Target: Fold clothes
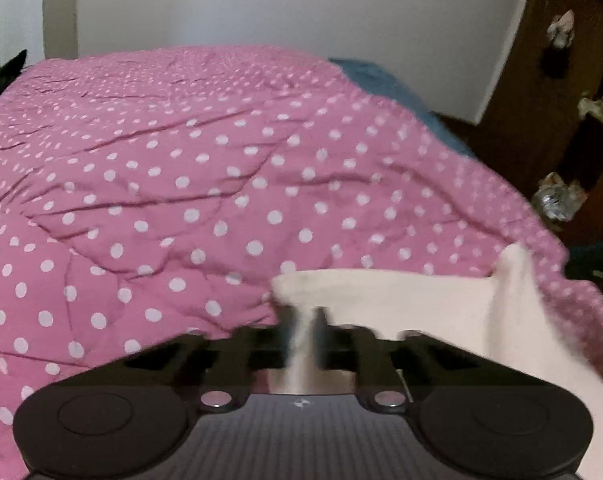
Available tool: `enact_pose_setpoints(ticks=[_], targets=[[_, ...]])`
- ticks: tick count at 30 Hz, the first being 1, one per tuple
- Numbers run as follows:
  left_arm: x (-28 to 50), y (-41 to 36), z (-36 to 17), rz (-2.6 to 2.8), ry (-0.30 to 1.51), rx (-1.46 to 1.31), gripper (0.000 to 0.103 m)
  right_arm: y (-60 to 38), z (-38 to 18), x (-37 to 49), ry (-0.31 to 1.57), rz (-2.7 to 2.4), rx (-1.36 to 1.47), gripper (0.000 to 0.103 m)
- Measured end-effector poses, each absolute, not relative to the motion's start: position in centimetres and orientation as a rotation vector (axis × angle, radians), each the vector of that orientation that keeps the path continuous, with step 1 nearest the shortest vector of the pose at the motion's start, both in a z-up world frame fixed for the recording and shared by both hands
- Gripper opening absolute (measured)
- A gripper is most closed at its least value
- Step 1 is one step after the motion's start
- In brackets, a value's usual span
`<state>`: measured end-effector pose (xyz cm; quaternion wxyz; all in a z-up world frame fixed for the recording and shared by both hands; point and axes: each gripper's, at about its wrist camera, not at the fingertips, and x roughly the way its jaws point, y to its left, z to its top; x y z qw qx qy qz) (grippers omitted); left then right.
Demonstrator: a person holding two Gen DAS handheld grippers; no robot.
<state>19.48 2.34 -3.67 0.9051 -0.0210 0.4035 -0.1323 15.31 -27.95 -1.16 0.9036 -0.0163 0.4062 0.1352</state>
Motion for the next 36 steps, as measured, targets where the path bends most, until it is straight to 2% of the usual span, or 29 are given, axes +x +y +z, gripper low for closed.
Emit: enact_pose_setpoints(ticks=[4,7,12,13,14,15,16,17,21,22,23,26,28,32,36], targets=[[19.9,3.4,-3.1,-0.257,0.833,-0.081,0.0,-28.3,-0.9,12.7,0.838,0.3,-0.048,0.058],[20.3,4.2,-2.6,-0.246,0.833,-0.11,0.0,-28.1,-1.1,10.7,0.839,0.335,-0.059,0.072],[20.5,5.0,-2.2,-0.238,0.839,-0.142,0.005,-26.6,-2.2,9.8,0.855,0.375,-0.068,0.074],[20.1,4.7,-2.4,-0.248,0.846,-0.132,0.013,-26.3,-2.3,10.2,0.856,0.378,-0.072,0.074],[19.8,4.3,-2.6,-0.258,0.853,-0.121,0.032,-26.1,-2.4,10.6,0.856,0.38,-0.075,0.074],[19.5,4.0,-2.7,-0.262,0.852,-0.116,0.046,-26.0,-2.5,11.1,0.859,0.378,-0.074,0.075],[19.3,3.7,-2.7,-0.258,0.846,-0.104,0.056,-25.9,-2.7,11.6,0.865,0.377,-0.064,0.074],[19.3,3.4,-2.8,-0.252,0.838,-0.09,0.057,-25.8,-2.9,11.9,0.867,0.378,-0.053,0.075],[19.6,2.3,-3.1,-0.245,0.841,-0.051,0.055,-25.8,-3.5,12.6,0.888,0.376,-0.017,0.08],[19.7,2.1,-3.4,-0.242,0.848,-0.042,0.051,-25.7,-3.8,12.6,0.894,0.374,-0.015,0.082],[19.8,1.8,-3.6,-0.239,0.854,-0.033,0.036,-25.6,-4.1,12.7,0.9,0.374,-0.018,0.084],[19.8,1.5,-3.8,-0.217,0.849,-0.012,0.01,-25.4,-4.7,12.8,0.914,0.374,-0.019,0.086],[19.7,1.4,-3.6,-0.197,0.835,0.0,0.006,-25.4,-4.9,12.9,0.912,0.371,-0.015,0.089],[19.8,1.5,-3.0,-0.144,0.803,0.023,0.004,-25.7,-5.3,13.2,0.927,0.356,0.004,0.1],[20.3,2.3,-1.9,-0.063,0.751,0.04,0.004,-26.0,-5.8,13.5,0.944,0.346,0.029,0.103]])
